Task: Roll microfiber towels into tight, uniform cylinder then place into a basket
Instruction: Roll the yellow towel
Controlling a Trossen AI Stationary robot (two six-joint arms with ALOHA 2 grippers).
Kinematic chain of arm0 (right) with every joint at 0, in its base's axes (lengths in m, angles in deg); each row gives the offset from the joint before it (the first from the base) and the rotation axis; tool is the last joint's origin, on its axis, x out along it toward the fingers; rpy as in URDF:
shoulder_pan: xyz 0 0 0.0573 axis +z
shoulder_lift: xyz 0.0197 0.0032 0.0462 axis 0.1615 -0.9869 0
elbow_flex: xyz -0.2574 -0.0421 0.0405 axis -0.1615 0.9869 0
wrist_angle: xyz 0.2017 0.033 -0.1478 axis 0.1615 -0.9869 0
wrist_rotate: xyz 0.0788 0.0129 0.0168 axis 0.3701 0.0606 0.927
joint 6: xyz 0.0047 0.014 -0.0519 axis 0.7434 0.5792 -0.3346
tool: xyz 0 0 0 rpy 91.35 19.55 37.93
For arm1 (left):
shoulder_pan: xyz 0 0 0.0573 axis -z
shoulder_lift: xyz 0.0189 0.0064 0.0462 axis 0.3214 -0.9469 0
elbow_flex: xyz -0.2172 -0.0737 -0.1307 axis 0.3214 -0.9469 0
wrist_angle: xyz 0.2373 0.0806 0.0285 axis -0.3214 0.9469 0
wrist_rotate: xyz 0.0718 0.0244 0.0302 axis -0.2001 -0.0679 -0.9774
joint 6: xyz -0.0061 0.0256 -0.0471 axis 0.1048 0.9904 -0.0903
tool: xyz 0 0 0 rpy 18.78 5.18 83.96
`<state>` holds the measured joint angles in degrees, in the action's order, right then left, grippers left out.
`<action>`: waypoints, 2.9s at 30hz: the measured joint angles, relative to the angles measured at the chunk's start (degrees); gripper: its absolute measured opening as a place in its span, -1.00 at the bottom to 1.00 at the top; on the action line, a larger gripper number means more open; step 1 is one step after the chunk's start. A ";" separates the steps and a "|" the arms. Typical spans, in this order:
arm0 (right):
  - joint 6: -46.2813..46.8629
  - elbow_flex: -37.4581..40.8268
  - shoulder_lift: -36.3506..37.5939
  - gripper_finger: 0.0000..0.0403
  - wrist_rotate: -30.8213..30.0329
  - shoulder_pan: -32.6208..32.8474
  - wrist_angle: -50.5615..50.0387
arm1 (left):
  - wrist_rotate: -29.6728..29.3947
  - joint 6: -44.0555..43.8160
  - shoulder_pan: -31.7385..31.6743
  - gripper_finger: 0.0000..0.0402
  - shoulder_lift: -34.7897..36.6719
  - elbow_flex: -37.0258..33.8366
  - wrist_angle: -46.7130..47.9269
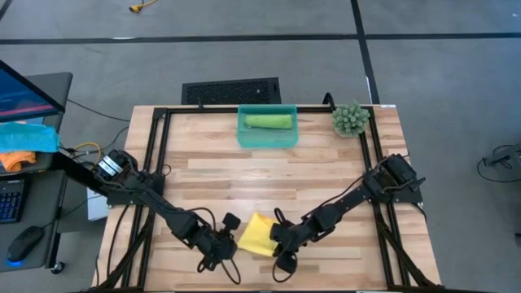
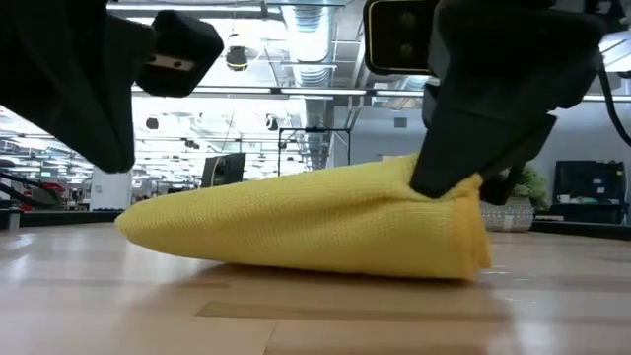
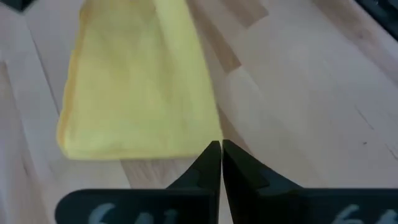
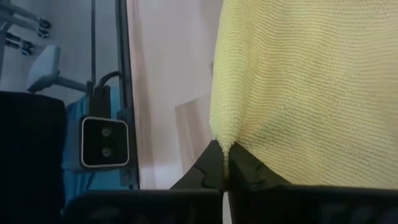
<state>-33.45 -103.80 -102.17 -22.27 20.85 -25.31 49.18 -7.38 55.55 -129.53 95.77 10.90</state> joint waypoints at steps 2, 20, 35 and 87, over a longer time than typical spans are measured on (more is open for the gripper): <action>0.48 0.00 0.00 -0.91 0.00 -0.32 0.02 | -0.16 0.60 0.00 -0.92 0.00 0.02 -0.39; 2.85 -0.04 0.02 -0.97 -0.46 -1.58 3.90 | 1.67 -1.75 0.09 -0.12 -1.60 -0.88 -0.20; 6.04 0.00 0.09 -0.93 -1.90 -2.08 -0.52 | 4.78 -0.21 1.31 -0.11 -4.48 -1.88 -8.94; 5.59 0.02 0.09 -0.96 -2.10 -1.66 -5.27 | -1.12 -0.55 -11.13 -0.11 -7.04 -0.37 -9.97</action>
<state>-27.86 -103.77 -102.09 -24.36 19.20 -30.58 48.05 -7.93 44.42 -136.57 95.40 0.93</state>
